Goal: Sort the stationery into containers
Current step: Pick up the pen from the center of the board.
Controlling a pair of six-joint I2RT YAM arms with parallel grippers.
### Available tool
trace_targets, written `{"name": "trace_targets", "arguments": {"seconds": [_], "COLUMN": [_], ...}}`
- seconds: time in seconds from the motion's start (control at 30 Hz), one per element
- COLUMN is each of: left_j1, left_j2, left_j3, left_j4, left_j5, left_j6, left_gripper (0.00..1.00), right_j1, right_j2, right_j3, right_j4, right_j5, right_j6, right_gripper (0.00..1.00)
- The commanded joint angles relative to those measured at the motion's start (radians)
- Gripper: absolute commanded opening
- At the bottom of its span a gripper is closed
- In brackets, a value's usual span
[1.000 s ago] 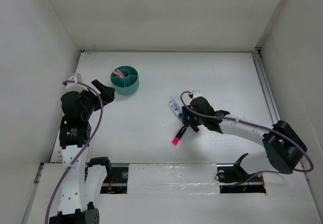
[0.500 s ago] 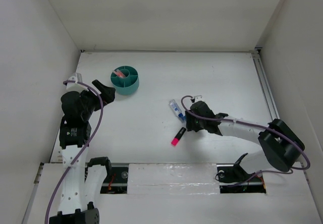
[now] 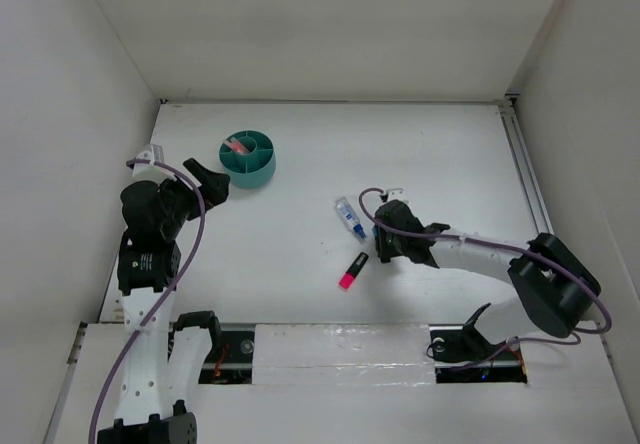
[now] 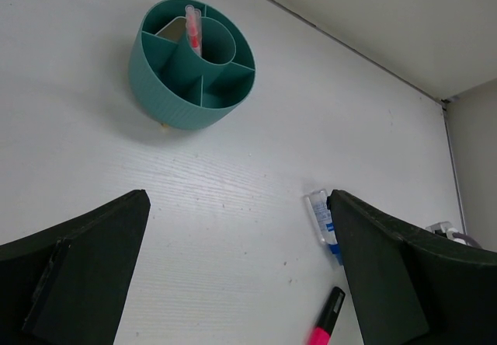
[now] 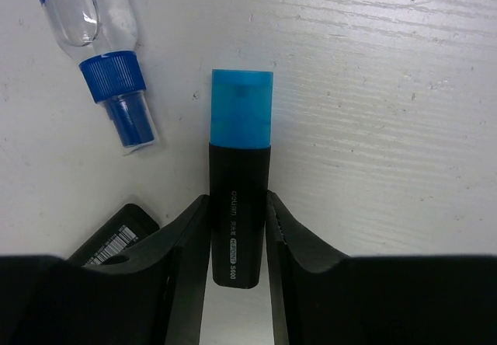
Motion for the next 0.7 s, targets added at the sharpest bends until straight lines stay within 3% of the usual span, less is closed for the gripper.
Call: {"name": "trace_targets", "arguments": {"seconds": [0.0,0.07,0.1,0.3,0.47,0.67], "left_j1": [-0.002,-0.002,-0.002,-0.002,-0.002,-0.002], "left_j2": [-0.006,-0.006,-0.006,-0.006,-0.006,0.012], "left_j3": [-0.009,-0.009,-0.009,-0.009,-0.031,-0.051], "left_j4": [0.048,0.048,0.048,0.048,0.100,0.137], "left_j5": [0.012,0.012,0.012,0.035,0.150,0.227], "left_j6": [0.004,0.004,0.004,0.004,0.013,0.004], "left_gripper": [1.00,1.00,1.00,1.00,1.00,1.00], "right_j1": [0.024,0.035,0.035,0.044,0.078,0.156], "right_j2": [0.039,0.049,0.050,-0.004,-0.114,-0.026], "right_j3": [0.001,0.012,0.012,0.021,0.081,0.277], "right_j4": [-0.081,-0.082,-0.092,-0.083,-0.083,-0.083], "right_j5": [0.007,0.018,0.029,0.047,0.102,0.133], "right_j6": [0.017,0.026,0.035,0.035,-0.008,-0.063], "right_gripper": [0.13,0.01,0.00,0.00,0.00,0.00]}}
